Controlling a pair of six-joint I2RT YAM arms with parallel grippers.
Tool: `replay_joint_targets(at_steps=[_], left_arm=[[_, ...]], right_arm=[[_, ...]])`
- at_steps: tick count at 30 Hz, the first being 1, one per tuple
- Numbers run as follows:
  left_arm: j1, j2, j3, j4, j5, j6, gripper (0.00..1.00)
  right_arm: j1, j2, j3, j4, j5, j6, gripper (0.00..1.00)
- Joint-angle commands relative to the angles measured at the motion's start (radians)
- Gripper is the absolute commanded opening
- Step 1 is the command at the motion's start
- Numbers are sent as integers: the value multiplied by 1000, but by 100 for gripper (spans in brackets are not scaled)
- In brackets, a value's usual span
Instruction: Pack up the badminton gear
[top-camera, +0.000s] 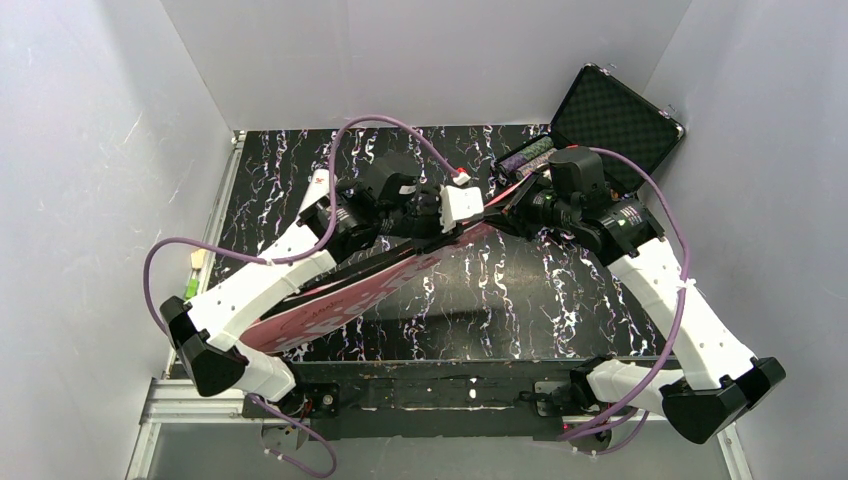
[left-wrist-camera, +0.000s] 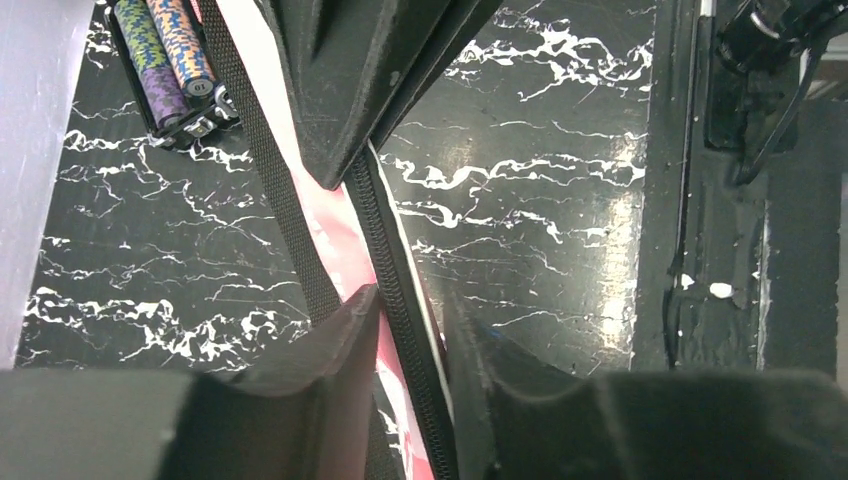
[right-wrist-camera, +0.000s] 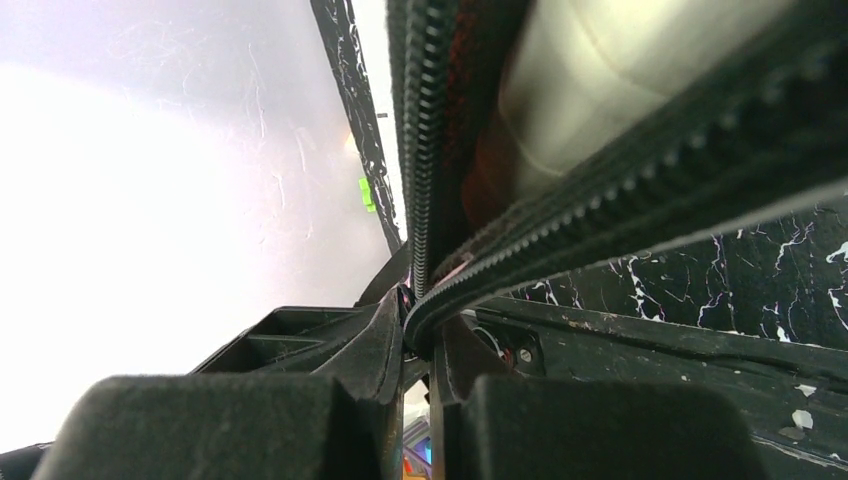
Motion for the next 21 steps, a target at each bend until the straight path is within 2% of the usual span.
replay_joint_targets(at_steps=[1,3,6,8,13,16,17,18,21], left_arm=[[-11,-3,28,-11,-20,28,18],[-15,14,37,-28,-37,44,1],[-18,45,81,-77,-61,52,0],[-18,51,102,-97,-73,52,0],[-17,13,122,-84,-139,55,0],[-18,-23,119,-70,-168,57,0],[-18,-39,115,-70,-171,56,0],[-18,-53,109,-71,-172,54,0],[-17,-99,77,-73,-164,51,0]], right_arm=[[21,-32,38,67,-20,-1,1],[25,-31,46,68,-26,-3,1],[25,-37,57,80,-45,-26,3],[25,-50,77,99,-57,-73,22],[14,-80,232,24,49,-271,48],[-1,-103,351,-63,197,-374,67],[-7,-117,378,-84,247,-402,67],[-18,-133,395,-88,287,-418,59],[-50,-166,428,-97,389,-459,26]])
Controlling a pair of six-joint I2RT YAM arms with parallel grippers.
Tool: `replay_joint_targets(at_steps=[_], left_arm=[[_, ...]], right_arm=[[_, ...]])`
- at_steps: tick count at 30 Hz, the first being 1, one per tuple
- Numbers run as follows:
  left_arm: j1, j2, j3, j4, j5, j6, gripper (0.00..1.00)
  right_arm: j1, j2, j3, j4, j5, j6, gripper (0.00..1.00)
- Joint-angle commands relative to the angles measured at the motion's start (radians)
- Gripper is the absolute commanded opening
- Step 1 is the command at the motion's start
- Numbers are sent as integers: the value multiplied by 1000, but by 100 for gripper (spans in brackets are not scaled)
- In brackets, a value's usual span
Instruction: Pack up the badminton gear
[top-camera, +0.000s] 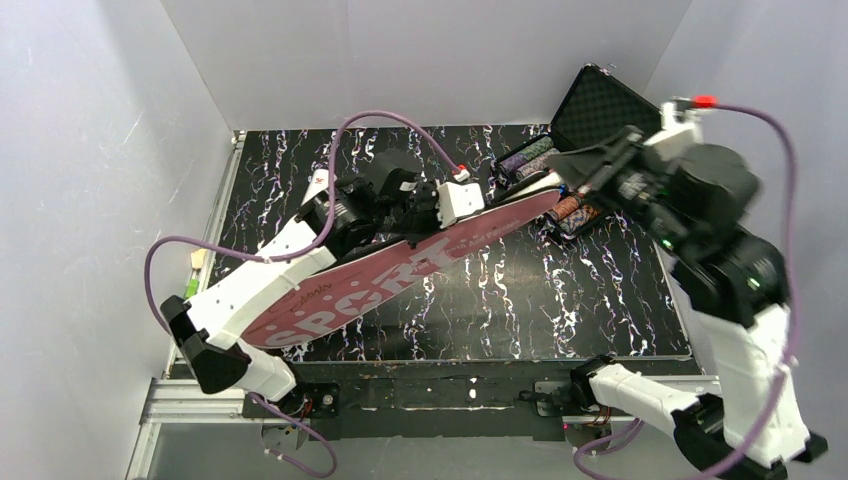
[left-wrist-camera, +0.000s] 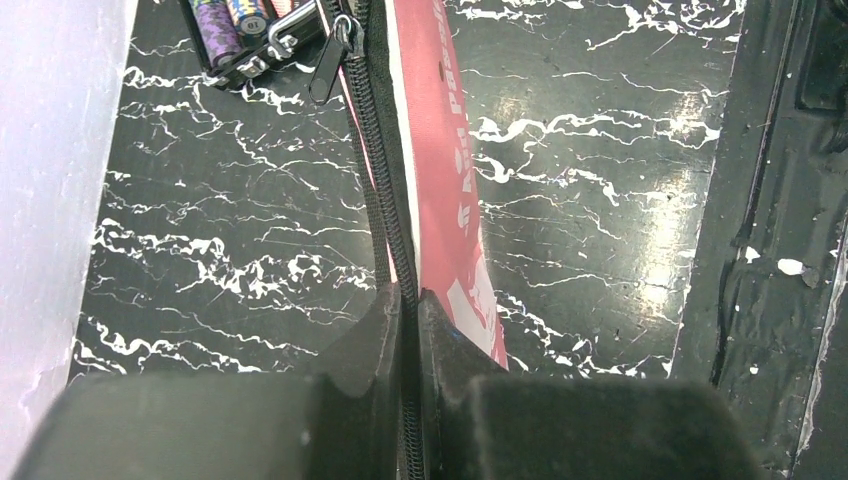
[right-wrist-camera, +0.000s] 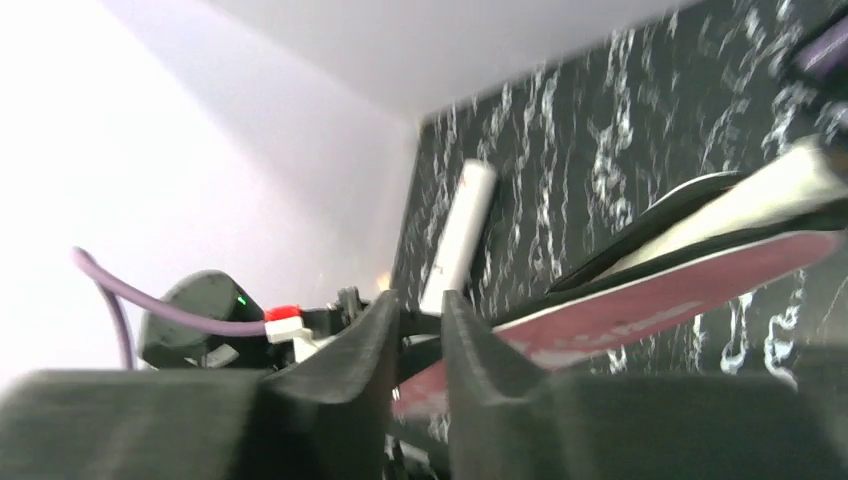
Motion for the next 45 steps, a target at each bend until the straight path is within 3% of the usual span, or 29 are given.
replay_joint_targets(at_steps=[1,5,10,13,35,45], left_arm=[[-4,-147,-14,33,-21,7,0],[-4,-189,-30,14,-1,10,0],[-5,-242,-60,-11,12,36,0],[-4,-265,-80,-20,13,44,0],[-4,-255,-84,-9,26,53,0],[-3,-247,-87,-3,24,53,0]], right_arm=[[-47,-52,77,-54,218,-127,18],[-132,-14,90,-98,201,-145,1],[-419,11,-35,-33,-169,-88,1],[-491,5,-124,31,-282,-51,1],[-489,-19,-252,107,-461,-1,1],[-285,-22,-328,128,-356,16,1]])
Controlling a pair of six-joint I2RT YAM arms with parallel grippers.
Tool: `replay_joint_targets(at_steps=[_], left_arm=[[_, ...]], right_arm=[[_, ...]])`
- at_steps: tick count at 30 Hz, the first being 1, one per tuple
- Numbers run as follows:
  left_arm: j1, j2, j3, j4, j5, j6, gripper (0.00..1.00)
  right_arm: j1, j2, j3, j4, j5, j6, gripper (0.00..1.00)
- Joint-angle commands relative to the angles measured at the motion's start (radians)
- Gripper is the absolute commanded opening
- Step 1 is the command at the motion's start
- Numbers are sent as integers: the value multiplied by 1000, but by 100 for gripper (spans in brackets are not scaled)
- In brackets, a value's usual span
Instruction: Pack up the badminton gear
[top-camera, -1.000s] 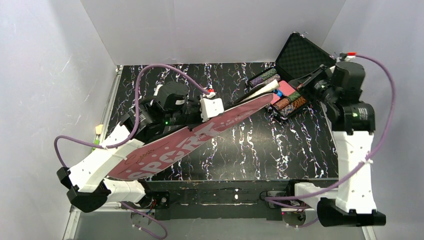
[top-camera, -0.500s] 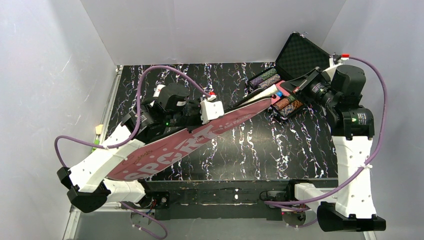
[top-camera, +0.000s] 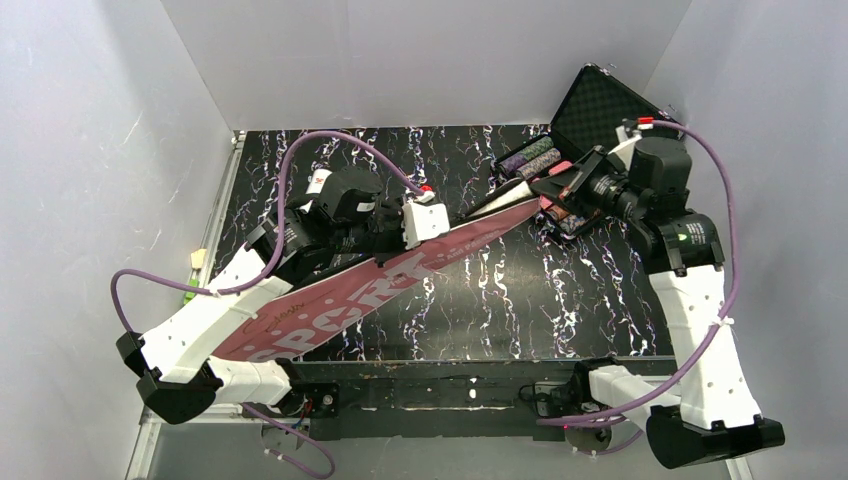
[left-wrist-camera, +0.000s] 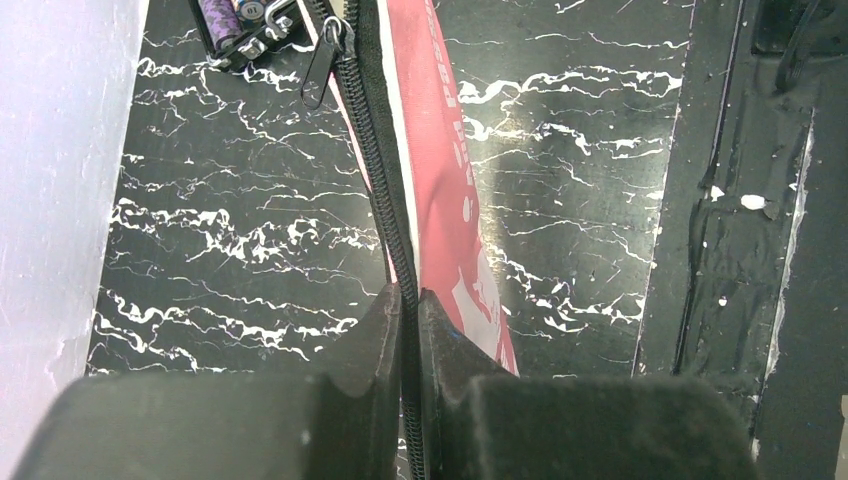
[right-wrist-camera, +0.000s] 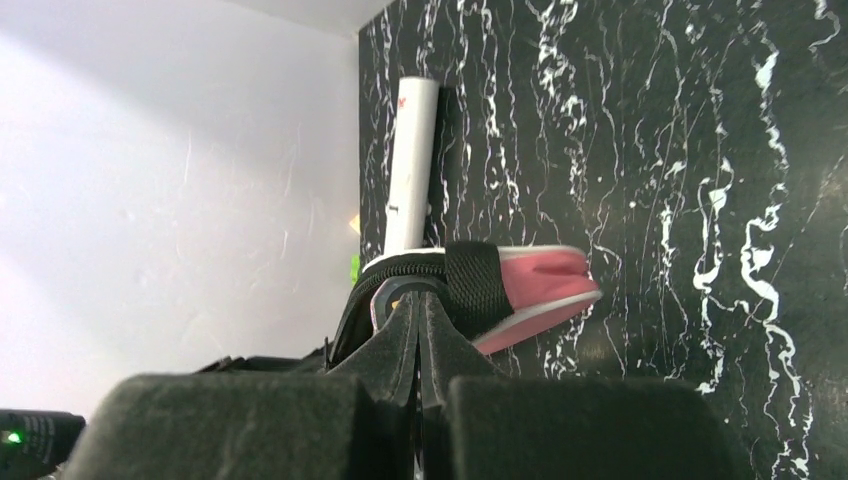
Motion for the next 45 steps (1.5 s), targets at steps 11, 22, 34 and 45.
replay_joint_targets(at_steps=[11,22,34,45], left_arm=[[2,-31,1,83,18,12,0],[11,-36,-37,79,13,36,0],[-62,-31,-32,-43,82,204,0],[-158,-43,-94,-132,96,296,0]], right_arm=[[119,37,52,-124,138,-101,1],[130,110,419,-199,90,-168,45],[258,349,407,-265,-191,-421,62],[263,245,24,-156,-563,-515,65]])
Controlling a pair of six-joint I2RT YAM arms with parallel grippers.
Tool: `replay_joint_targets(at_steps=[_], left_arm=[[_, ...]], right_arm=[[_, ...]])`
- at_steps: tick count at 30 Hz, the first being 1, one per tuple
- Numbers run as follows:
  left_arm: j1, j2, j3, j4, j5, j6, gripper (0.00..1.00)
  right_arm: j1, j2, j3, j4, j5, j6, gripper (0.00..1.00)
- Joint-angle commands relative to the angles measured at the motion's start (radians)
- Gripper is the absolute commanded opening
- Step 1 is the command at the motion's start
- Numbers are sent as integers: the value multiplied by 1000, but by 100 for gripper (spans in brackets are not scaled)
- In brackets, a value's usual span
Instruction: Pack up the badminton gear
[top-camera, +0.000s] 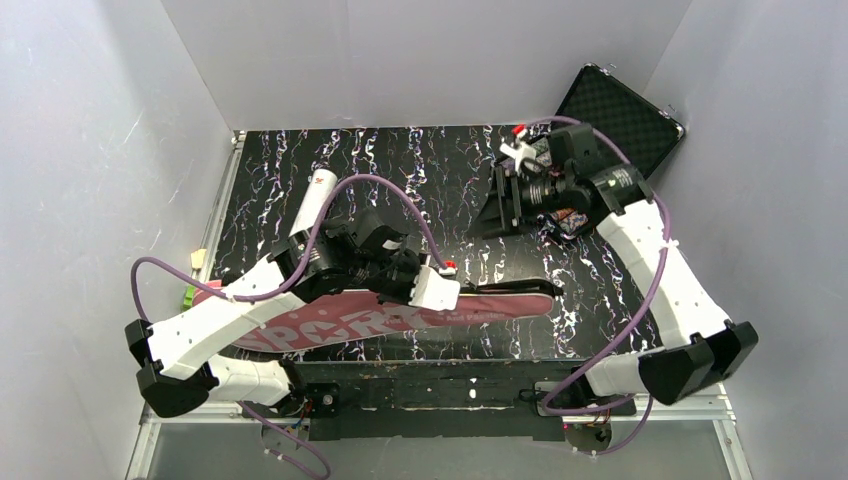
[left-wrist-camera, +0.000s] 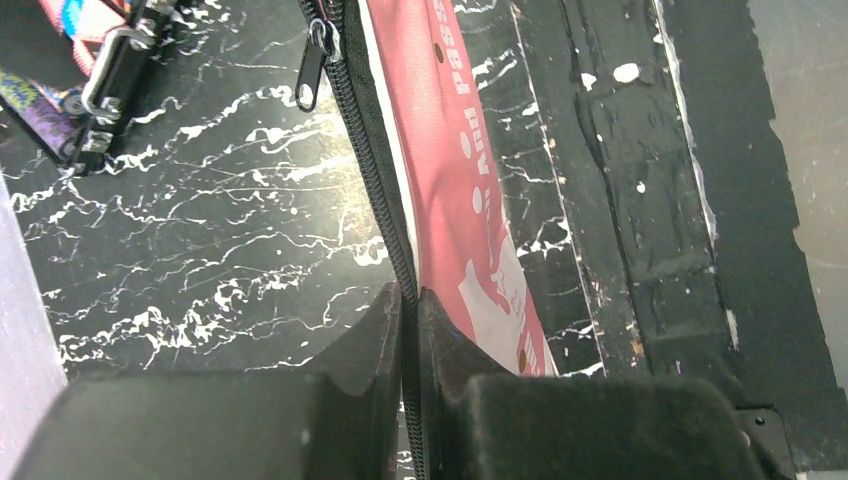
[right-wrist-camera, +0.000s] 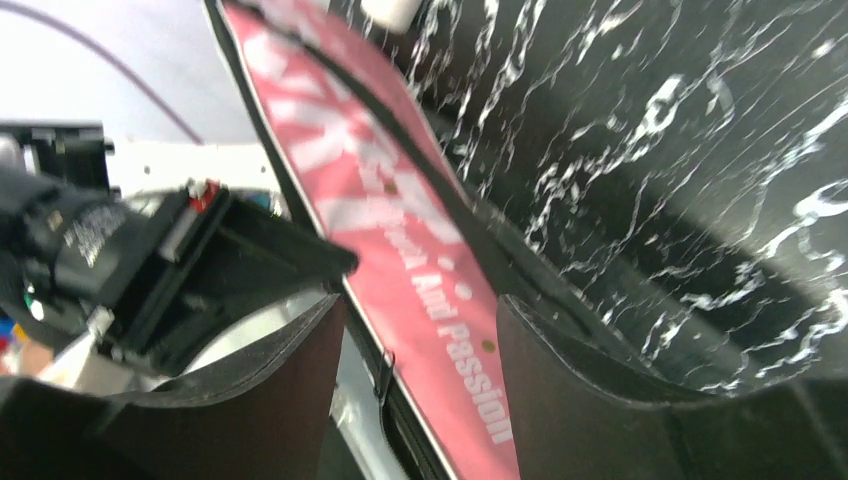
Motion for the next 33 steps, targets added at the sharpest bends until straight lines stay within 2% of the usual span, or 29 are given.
replay_joint_targets(at_steps=[1,5,8,15,33], left_arm=[[-8,-43,-2,-12,5,56,0],[-10,-43,14,-19,3,56,0],[-12,-43,12,-16,-3,59,0],[-11,-47,11,-14,-7,62,0],[-10,-53,7,-12,-18,55,0]], right_arm=[[5,-110,-198,117,-250,-21,66],[5,-121,-276,115,-323,-36,66],[12,-132,-311,175,-373,9,66],[92,-84,-321,209,-362,39,62],[115,-81,-388,309,-347,114,18]])
